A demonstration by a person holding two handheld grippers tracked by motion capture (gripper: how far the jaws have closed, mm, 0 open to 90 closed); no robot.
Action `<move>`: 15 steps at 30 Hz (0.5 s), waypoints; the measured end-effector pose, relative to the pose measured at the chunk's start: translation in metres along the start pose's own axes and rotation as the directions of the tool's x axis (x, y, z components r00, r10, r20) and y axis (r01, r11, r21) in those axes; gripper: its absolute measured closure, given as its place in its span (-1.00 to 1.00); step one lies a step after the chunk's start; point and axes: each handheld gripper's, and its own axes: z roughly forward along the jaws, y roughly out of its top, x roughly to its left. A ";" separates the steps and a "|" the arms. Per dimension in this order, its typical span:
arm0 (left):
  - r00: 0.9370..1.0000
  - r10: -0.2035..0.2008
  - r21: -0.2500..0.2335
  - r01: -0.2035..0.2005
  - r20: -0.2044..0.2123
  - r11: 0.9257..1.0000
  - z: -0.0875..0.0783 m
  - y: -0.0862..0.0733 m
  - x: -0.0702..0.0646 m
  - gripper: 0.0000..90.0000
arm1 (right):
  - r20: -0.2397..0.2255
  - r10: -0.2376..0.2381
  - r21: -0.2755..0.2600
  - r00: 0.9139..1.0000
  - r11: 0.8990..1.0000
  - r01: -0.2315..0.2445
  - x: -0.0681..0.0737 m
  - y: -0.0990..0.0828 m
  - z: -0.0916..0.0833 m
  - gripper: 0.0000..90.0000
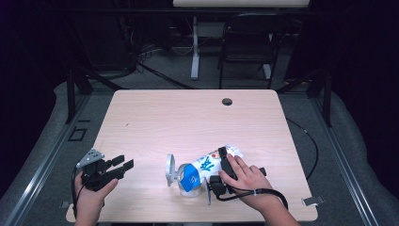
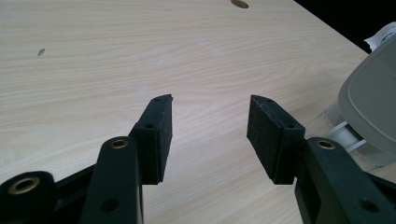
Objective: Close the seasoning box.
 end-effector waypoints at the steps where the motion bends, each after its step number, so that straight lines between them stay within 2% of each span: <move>1: 1.000 0.000 0.002 0.000 0.001 1.000 0.000 0.000 0.000 0.13 | 0.000 -0.002 -0.001 1.000 1.000 0.002 0.000 0.000 0.000 -0.08; 9: 1.000 -0.004 0.005 0.004 -0.001 1.000 0.000 0.000 0.001 0.13 | 0.002 -0.007 0.002 1.000 1.000 0.007 0.000 0.000 0.000 -0.08; 12: 1.000 -0.003 0.003 0.003 -0.001 1.000 -0.001 0.000 0.001 0.13 | 0.006 -0.024 0.017 1.000 1.000 0.023 -0.002 0.001 -0.002 -0.08; 15: 1.000 -0.002 0.001 0.002 -0.001 1.000 -0.001 0.000 0.001 0.13 | 0.004 -0.012 0.004 1.000 1.000 0.012 -0.001 0.000 0.000 -0.08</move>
